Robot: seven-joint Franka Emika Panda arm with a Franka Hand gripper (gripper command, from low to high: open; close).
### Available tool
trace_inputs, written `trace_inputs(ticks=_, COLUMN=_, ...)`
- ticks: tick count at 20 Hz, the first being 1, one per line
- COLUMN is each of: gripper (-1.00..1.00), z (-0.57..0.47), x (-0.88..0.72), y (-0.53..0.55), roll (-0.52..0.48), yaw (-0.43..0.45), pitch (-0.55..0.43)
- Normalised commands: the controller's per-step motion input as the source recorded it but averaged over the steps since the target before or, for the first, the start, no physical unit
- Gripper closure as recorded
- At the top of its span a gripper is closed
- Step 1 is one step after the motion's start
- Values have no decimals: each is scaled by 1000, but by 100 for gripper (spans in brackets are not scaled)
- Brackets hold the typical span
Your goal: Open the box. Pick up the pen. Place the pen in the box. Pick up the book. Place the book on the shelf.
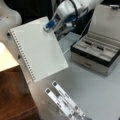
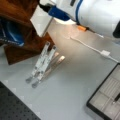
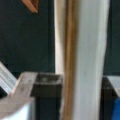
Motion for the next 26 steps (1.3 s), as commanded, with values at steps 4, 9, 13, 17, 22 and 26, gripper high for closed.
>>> trace_inputs(ticks=4, gripper=100, z=65, x=-391, y=-343, roll=158, yaw=4, pitch=-10)
trace_inputs(ticks=9, gripper=100, z=79, x=-489, y=-367, roll=141, yaw=66, pitch=-24)
trace_inputs(ticks=13, gripper=100, z=78, x=-464, y=-279, roll=131, yaw=153, pitch=-39)
trace_inputs(ticks=17, gripper=100, z=40, x=-464, y=-307, roll=116, yaw=223, pitch=-43)
trace_inputs(ticks=22, gripper=100, z=-5, x=-470, y=-374, roll=70, yaw=277, pitch=-50)
trace_inputs(ticks=26, gripper=100, z=19, x=-376, y=-279, roll=27, yaw=290, pitch=-54)
